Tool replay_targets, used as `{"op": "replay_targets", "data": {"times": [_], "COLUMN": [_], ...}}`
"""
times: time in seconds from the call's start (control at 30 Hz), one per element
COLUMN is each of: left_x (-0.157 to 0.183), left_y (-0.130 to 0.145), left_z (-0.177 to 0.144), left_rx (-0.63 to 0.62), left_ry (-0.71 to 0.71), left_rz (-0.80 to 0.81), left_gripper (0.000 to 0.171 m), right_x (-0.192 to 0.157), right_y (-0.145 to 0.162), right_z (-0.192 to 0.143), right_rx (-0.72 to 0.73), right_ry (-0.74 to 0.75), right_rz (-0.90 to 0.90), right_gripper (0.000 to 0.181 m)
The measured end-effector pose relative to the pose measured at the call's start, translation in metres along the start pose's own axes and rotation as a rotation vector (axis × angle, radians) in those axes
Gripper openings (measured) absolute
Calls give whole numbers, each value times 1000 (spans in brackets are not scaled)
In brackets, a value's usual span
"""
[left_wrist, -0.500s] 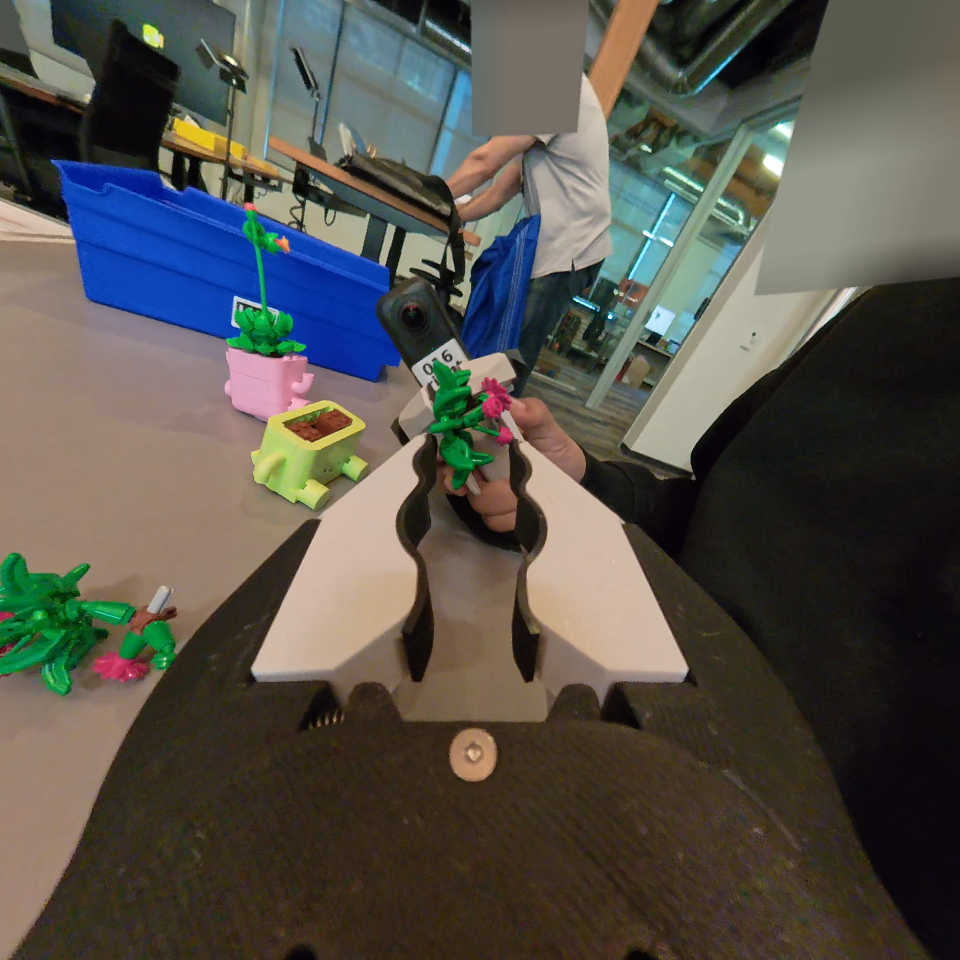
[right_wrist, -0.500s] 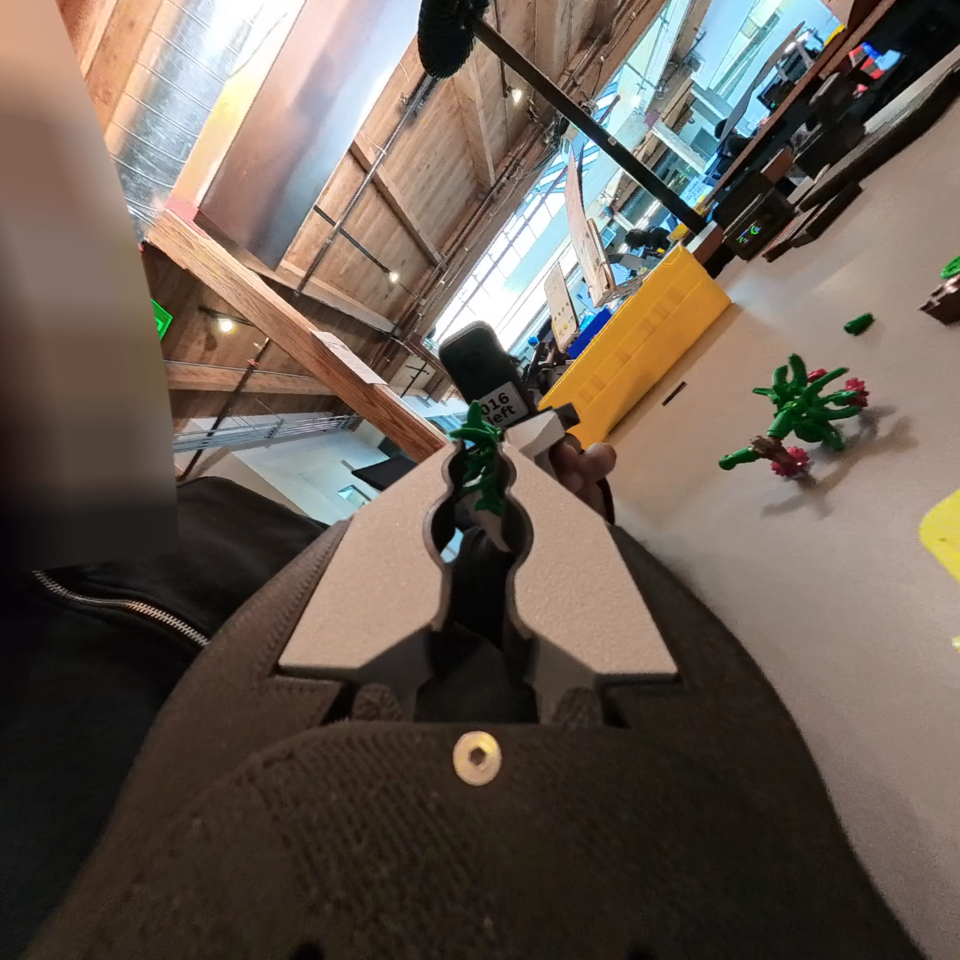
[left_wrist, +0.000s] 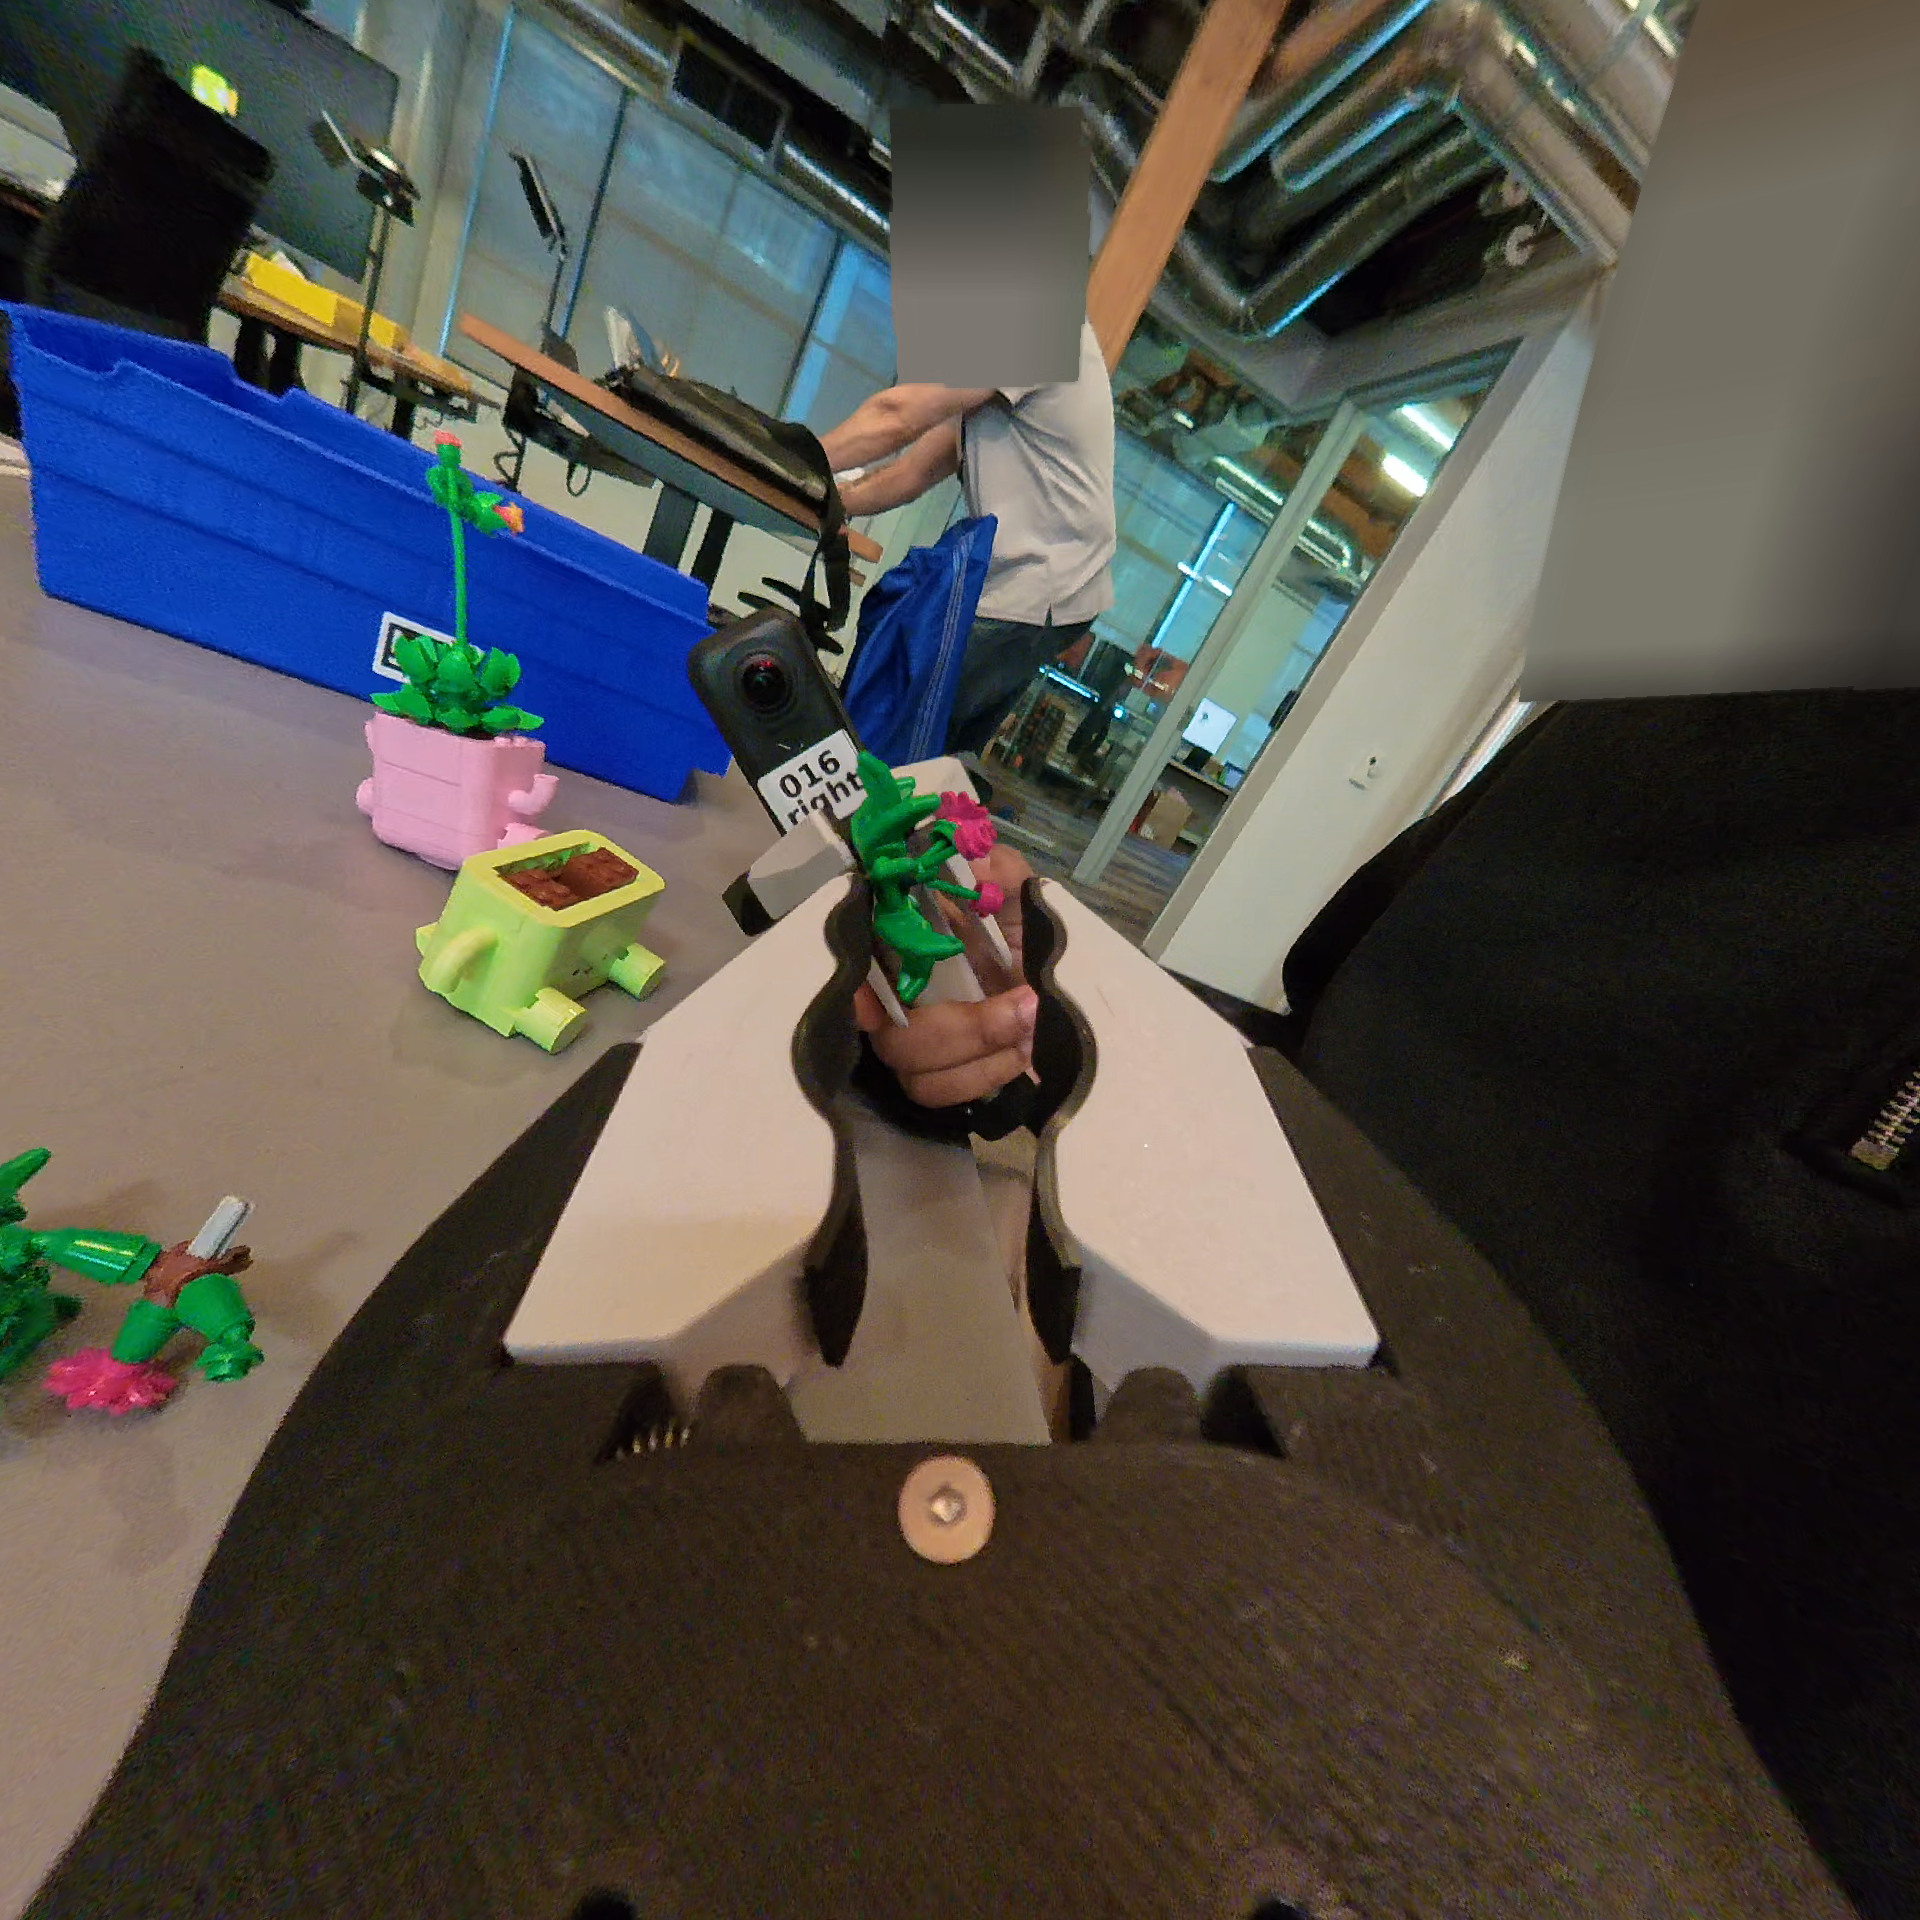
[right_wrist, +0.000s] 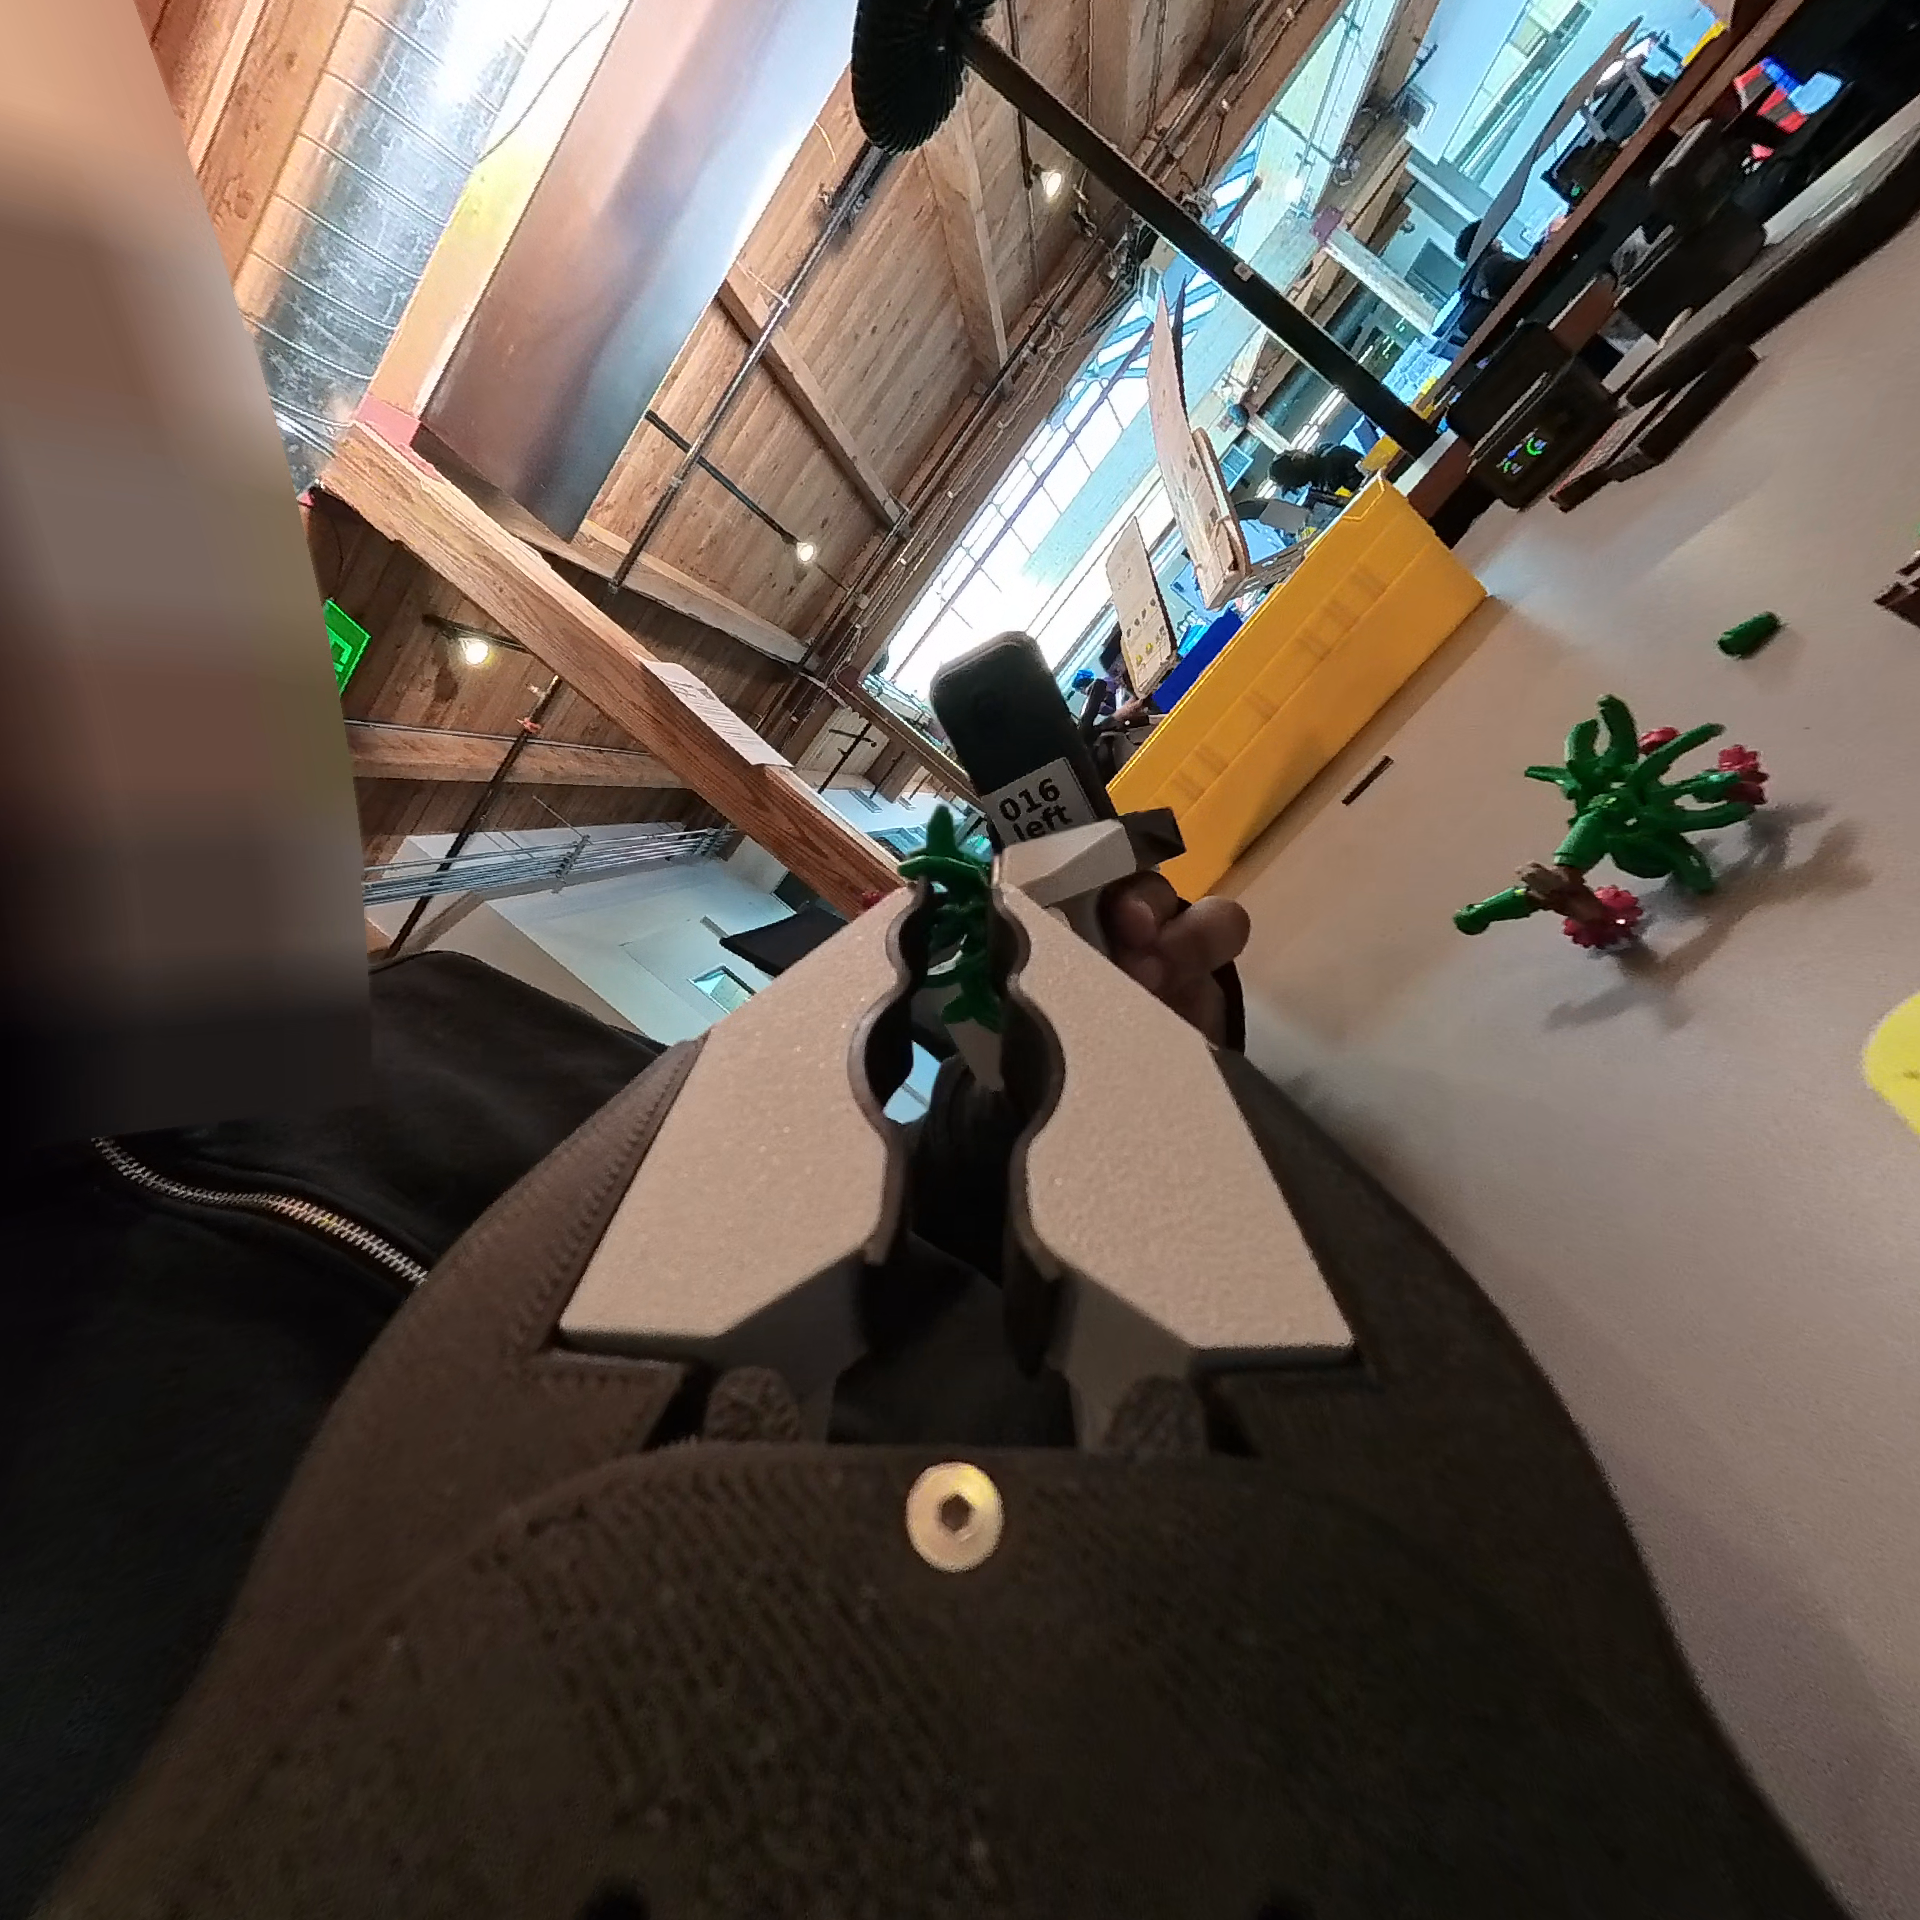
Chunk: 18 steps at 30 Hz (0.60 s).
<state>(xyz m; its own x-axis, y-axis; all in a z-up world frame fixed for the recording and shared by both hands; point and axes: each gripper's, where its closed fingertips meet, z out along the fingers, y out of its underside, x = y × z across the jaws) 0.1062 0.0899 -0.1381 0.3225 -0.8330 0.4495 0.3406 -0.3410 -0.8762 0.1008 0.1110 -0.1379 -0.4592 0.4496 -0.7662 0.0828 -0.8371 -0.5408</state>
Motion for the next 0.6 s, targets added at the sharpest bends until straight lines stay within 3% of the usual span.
{"op": "replay_targets", "data": {"times": [0.17, 0.37, 0.6], "left_x": [-3, -7, -6], "left_y": [-4, 9, 9], "left_z": [-1, 6, 7], "left_rx": [37, -34, -35], "left_ry": [-10, -62, -54], "left_rz": [-15, 31, 26], "left_gripper": [21, 31, 32], "right_x": [0, 0, 4], "right_y": [1, -1, -1], "right_z": [1, 1, 3], "right_rx": [0, 13, 22], "right_ry": [5, 4, 29], "right_rz": [-1, 1, -5], "right_gripper": [5, 3, 2]}}
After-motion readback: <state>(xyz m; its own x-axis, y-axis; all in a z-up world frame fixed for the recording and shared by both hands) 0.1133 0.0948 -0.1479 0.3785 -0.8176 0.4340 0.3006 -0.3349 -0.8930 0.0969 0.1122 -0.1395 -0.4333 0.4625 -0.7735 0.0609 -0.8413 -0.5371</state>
